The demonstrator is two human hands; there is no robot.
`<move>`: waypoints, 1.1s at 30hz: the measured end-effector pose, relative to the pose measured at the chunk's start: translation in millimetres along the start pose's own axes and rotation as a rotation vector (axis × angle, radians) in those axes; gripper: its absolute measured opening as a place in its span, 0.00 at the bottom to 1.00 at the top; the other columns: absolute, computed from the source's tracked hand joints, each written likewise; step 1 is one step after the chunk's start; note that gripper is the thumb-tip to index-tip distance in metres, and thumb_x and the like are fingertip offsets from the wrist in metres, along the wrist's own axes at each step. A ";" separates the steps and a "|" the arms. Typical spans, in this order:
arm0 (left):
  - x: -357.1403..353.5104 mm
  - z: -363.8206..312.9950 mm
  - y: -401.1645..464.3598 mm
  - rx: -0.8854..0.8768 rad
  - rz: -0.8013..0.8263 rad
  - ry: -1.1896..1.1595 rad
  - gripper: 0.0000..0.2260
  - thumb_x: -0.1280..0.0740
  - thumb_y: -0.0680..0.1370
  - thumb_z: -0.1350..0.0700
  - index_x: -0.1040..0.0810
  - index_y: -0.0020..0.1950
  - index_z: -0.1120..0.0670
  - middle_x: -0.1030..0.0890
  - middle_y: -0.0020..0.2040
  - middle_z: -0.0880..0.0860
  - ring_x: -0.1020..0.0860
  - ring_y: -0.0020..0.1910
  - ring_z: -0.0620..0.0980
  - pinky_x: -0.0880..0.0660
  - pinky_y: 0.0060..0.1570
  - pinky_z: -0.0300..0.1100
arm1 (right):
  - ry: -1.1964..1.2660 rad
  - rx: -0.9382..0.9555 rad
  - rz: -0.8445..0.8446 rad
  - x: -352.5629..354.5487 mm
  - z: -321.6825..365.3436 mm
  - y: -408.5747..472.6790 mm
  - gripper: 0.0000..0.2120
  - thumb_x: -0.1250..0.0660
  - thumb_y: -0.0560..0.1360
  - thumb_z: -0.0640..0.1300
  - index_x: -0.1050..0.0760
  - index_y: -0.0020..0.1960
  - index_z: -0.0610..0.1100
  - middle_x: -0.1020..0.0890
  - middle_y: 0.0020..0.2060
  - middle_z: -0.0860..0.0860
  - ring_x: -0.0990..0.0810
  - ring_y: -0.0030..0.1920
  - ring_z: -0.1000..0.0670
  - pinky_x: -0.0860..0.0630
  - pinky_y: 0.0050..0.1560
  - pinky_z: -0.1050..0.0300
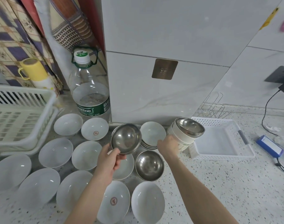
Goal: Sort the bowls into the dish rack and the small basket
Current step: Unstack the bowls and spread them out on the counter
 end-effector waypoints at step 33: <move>-80.2 73.1 -52.8 -0.082 0.176 0.483 0.22 0.35 0.76 0.60 0.31 0.68 0.44 0.16 0.31 0.52 0.23 0.23 0.42 0.30 0.23 0.35 | 0.665 -0.062 -0.235 86.3 -134.3 -74.9 0.22 0.41 0.76 0.35 0.29 0.68 0.47 0.17 0.34 0.46 0.21 0.30 0.57 0.29 0.31 0.58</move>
Point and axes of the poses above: each hand's wrist, its own y-axis towards the middle knuckle, its own x-axis out of the back of the hand, z = x × y, the point moved 1 cm from there along y, towards the middle knuckle
